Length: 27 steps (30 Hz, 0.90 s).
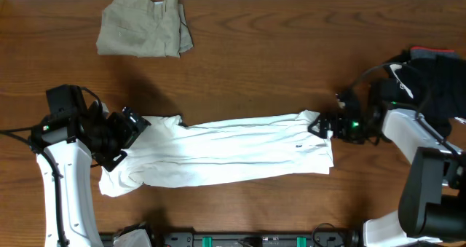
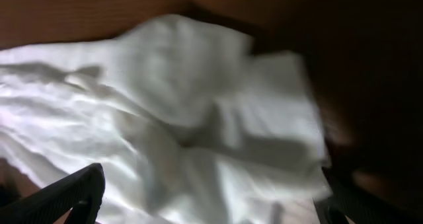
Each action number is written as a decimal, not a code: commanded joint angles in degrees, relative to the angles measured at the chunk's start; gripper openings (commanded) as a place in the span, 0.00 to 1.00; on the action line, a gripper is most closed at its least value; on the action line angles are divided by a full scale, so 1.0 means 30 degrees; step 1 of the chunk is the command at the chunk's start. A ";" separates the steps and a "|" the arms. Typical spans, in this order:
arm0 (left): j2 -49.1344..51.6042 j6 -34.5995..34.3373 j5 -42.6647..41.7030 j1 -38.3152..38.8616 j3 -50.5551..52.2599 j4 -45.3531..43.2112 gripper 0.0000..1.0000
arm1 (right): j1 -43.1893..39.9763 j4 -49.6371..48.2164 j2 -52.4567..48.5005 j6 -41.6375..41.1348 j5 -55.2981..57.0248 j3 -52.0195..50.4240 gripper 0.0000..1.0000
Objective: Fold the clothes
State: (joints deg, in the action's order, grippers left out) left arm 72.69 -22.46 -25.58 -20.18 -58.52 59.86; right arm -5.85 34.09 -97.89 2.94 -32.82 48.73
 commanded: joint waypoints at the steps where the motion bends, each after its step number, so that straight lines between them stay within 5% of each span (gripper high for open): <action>1: -0.0036 0.0277 -0.0182 0.0058 0.0044 0.0204 0.98 | 0.1151 -0.0080 -0.2361 -0.0211 0.0634 -0.1515 0.99; 10: -0.0036 0.0277 -0.0182 0.0058 0.0044 0.0401 0.98 | 0.1989 0.0051 -0.2565 -0.1894 -0.0430 -0.1515 0.99; 17: -0.0036 0.0284 -0.0182 0.0058 0.0044 0.0474 0.98 | 0.1953 0.0692 -0.2557 -0.3155 0.0372 -0.1515 0.73; 27: -0.0029 0.0284 -0.0182 0.0058 0.0044 0.0488 0.98 | 0.1741 0.1785 -0.2550 -0.3599 0.2878 -0.1494 0.73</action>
State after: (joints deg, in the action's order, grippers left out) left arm 72.71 -22.41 -25.58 -20.18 -58.52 61.12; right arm -1.21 38.96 -101.54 -6.20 -42.85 47.68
